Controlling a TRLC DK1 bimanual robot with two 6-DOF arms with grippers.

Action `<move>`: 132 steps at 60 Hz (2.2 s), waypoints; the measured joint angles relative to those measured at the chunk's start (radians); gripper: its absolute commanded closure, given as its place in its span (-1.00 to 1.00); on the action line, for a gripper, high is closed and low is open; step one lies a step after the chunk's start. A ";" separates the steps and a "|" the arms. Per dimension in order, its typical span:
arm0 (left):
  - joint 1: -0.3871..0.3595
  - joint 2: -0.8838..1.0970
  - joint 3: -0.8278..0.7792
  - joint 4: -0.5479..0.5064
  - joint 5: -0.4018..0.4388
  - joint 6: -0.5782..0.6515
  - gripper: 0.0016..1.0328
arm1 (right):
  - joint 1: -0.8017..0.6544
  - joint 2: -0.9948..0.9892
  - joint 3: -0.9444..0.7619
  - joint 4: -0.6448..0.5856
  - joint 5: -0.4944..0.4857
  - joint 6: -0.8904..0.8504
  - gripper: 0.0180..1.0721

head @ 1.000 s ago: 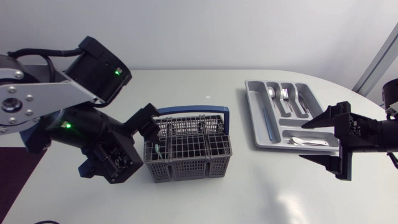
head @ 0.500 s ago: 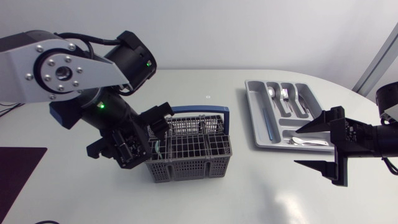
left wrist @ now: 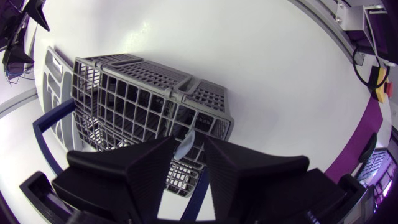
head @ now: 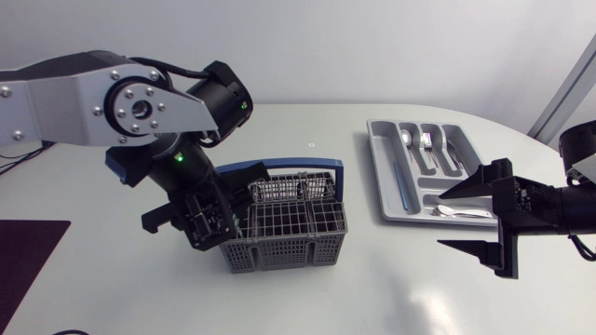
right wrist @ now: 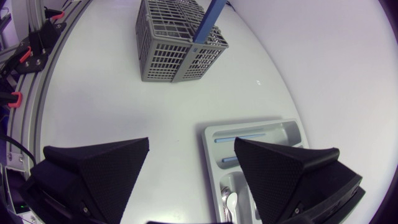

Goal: Unload the cutlery basket into the drawer organizer.

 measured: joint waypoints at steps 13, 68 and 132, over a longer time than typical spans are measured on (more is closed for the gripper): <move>0.000 0.015 0.027 -0.021 -0.019 0.001 0.83 | 0.000 0.000 0.000 0.000 -0.014 0.000 -0.88; -0.047 0.017 0.085 -0.092 -0.069 -0.001 0.83 | -0.002 -0.054 -0.049 0.000 -0.040 -0.001 -0.88; -0.056 0.014 0.393 -0.090 0.011 -1.152 -0.91 | 0.021 -0.107 -0.053 -0.075 -0.090 0.050 -0.88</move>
